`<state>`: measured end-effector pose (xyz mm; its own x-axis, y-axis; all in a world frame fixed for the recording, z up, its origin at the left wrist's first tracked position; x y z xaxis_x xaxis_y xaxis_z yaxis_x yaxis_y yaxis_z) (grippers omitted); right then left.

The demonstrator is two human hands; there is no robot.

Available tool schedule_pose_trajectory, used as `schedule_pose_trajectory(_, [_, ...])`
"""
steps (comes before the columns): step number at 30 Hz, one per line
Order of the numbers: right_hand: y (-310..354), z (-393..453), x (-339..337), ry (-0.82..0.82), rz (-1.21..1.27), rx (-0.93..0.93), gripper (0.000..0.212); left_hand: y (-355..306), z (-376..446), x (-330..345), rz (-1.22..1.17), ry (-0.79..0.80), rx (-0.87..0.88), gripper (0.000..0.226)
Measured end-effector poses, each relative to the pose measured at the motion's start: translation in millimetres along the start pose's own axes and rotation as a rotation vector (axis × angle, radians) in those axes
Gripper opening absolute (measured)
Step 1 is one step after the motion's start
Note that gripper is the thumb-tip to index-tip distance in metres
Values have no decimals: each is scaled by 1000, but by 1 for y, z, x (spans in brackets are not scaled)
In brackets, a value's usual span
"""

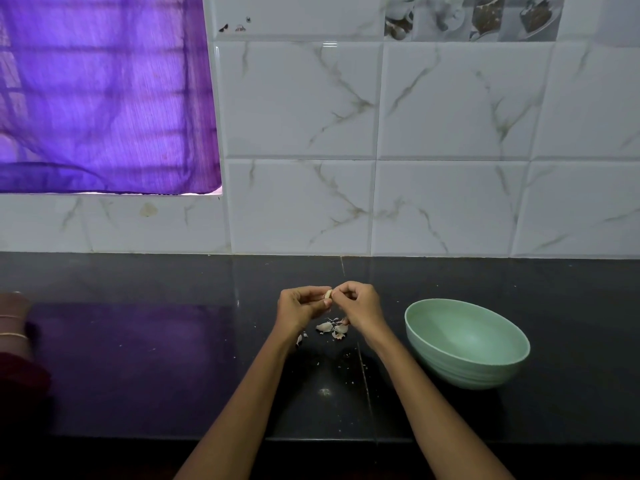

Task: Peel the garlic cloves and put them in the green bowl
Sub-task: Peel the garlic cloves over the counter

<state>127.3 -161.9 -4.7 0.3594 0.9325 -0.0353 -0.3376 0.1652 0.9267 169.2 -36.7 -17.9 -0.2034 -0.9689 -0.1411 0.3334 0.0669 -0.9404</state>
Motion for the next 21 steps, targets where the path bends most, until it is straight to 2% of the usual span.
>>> schedule_pose_trajectory(4, [-1, 2, -2, -33, -38, -21, 9, 0, -3, 4, -114, 48, -52, 22])
schedule_pose_trajectory(10, [1, 1, -6, -53, -133, -58, 7, -3, -4, 0, -281, 23, -120, 15])
schedule_pose_trajectory(14, [7, 1, -4, -1, -75, -106, 31, -2, -4, 2, -286, 51, -140, 16])
schedule_pose_trajectory(18, [13, 0, 2, 98, -86, -193, 15, -1, -4, 2, -283, 71, -148, 19])
schedule_pose_trajectory(21, [13, 0, 1, 95, -86, -221, 10, 0, -4, 1, -272, 95, -166, 21])
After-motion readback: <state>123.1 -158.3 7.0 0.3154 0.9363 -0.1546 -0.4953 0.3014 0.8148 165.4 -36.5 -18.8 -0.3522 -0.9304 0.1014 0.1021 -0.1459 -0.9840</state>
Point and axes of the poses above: each hand's wrist, its own z-axis towards the middle knuckle, its own x-axis out of the palm, y = z × x, the point moved 5 cm from there along z, towards the middle knuckle, and after that the axes turned 12 degrees about z, right-handed, at the moved point
